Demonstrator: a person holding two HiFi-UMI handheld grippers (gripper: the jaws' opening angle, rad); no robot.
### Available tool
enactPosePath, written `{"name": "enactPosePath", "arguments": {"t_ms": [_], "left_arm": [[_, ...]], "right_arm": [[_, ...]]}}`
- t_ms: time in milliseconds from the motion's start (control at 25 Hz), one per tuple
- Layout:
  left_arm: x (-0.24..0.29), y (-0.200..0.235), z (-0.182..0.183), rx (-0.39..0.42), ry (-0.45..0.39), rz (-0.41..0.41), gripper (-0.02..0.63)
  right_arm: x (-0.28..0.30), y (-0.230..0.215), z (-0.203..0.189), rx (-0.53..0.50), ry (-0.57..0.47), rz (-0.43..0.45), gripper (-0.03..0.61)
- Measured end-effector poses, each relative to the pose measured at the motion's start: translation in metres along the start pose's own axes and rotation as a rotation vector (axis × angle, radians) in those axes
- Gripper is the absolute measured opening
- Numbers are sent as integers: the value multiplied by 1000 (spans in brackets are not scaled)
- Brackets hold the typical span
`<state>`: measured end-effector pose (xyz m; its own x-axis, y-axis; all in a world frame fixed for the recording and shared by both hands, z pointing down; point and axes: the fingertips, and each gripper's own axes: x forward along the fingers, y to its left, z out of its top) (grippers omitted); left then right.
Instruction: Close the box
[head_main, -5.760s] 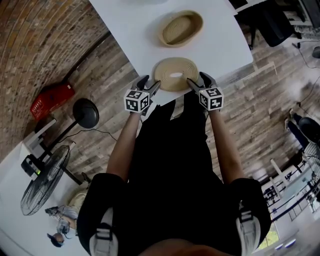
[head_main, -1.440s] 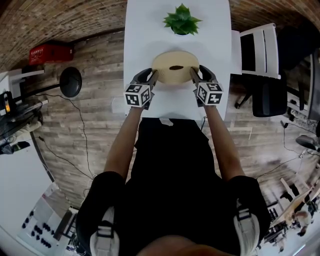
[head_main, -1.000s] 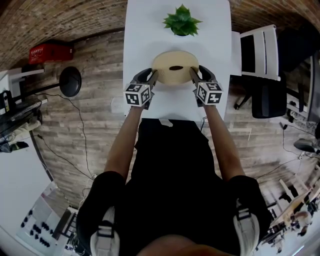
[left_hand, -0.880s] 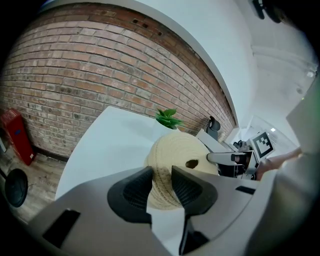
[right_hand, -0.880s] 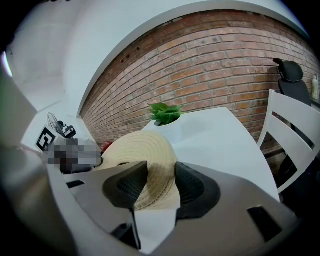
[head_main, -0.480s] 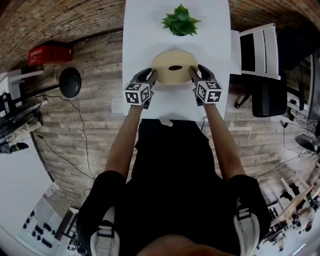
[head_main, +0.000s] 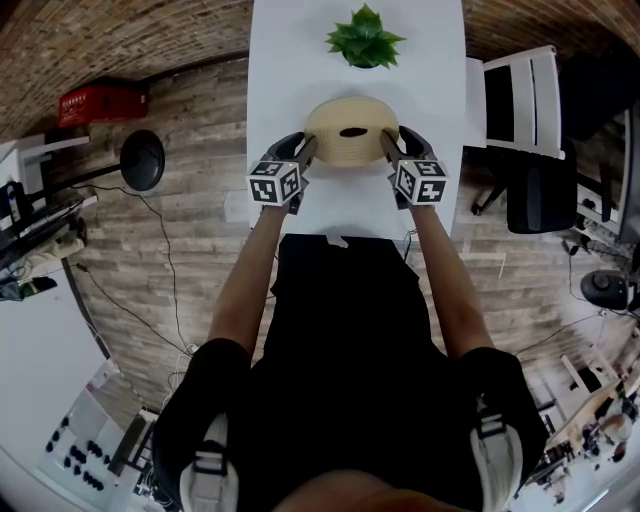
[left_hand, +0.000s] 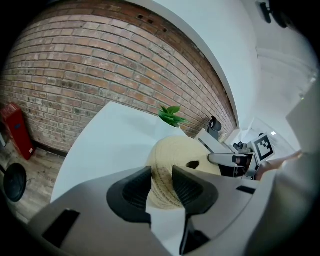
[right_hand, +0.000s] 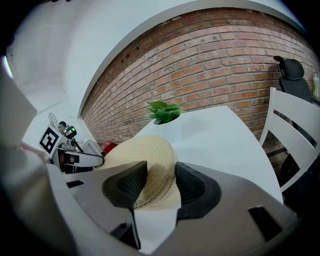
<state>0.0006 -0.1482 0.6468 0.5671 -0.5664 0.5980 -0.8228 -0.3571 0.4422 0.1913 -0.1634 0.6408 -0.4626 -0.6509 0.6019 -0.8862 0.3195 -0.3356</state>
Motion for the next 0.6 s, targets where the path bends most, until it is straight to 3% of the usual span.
{"name": "enactPosePath", "arguments": {"t_ms": [360,600], "left_arm": [[-13,6,3,18,-32,71,163],[-29,-12,14,16,-103,60,134]], "right_arm": [[-5,-5,-1,31,-8,-9,192],[-25,18,9,-85,-32,32,192]]}}
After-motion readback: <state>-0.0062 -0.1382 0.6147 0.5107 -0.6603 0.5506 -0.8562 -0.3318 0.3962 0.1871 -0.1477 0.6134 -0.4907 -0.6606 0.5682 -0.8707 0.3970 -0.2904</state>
